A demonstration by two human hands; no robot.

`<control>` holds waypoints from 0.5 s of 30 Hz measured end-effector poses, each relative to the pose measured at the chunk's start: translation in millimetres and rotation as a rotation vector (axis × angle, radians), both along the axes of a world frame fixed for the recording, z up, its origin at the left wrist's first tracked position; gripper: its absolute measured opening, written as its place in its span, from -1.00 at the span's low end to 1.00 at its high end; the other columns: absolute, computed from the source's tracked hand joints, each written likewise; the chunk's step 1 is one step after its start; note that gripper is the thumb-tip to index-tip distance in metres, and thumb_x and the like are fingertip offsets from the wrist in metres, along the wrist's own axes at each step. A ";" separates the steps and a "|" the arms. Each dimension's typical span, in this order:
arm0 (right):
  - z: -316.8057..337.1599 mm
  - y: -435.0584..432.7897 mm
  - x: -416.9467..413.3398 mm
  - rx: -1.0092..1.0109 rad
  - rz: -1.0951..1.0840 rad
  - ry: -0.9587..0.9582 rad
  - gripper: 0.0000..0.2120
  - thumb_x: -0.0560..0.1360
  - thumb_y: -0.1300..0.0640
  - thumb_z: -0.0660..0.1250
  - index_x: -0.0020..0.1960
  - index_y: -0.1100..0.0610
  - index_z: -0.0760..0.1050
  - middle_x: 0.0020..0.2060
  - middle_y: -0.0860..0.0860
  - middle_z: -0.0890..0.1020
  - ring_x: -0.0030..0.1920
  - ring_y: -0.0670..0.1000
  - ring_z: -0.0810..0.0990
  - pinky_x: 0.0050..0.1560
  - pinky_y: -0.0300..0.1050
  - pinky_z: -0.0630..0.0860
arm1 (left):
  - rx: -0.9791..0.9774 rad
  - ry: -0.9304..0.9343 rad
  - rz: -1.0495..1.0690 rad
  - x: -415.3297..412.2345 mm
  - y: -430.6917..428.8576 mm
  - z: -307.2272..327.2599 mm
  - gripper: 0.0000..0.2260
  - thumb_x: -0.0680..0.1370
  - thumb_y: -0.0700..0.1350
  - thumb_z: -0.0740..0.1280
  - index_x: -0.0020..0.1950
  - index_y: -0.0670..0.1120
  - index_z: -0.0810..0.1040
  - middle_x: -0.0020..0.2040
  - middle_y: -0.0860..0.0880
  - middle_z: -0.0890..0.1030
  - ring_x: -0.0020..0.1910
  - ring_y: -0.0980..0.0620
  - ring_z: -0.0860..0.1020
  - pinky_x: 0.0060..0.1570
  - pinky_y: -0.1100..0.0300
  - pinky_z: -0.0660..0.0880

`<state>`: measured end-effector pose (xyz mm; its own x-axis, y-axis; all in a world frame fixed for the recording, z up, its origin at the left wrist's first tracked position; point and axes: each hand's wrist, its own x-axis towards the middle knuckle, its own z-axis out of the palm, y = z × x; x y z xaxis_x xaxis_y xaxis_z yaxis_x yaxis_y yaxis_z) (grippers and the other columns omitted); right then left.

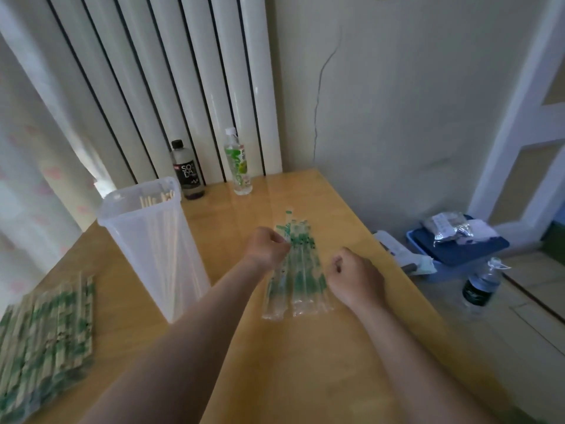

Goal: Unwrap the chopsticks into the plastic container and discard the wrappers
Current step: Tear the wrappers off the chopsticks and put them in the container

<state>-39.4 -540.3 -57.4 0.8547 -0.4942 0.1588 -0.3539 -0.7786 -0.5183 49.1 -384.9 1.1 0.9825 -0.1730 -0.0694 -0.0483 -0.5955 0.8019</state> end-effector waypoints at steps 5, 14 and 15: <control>-2.0 -2.5 1.8 0.038 0.025 -0.010 -0.90 0.61 0.00 0.22 -0.03 -0.02 0.47 -0.19 -0.05 0.60 -0.15 0.10 0.57 -0.16 -0.02 0.53 | 0.050 0.000 0.049 14.5 -16.5 -9.9 -0.76 0.55 -0.13 0.44 -0.29 -0.09 0.51 -0.32 -0.06 0.57 -0.35 0.02 0.52 -0.30 0.20 0.44; -5.2 -5.9 1.5 0.085 0.023 -0.028 -0.93 0.58 0.00 0.24 0.03 -0.05 0.47 -0.20 -0.09 0.61 -0.17 0.07 0.56 -0.22 -0.08 0.42 | 0.024 0.015 0.051 16.0 -11.7 -11.6 -0.78 0.55 -0.10 0.45 -0.24 -0.13 0.52 -0.31 -0.09 0.54 -0.34 -0.03 0.50 -0.26 0.13 0.49; -4.6 -6.2 1.6 0.103 0.022 -0.028 -0.93 0.58 0.00 0.25 0.02 -0.06 0.48 -0.20 -0.10 0.61 -0.18 0.05 0.57 -0.21 -0.09 0.45 | 0.026 0.007 0.043 13.4 -8.6 -9.2 -0.79 0.56 -0.11 0.44 -0.23 -0.12 0.51 -0.31 -0.09 0.52 -0.35 -0.02 0.48 -0.29 0.17 0.47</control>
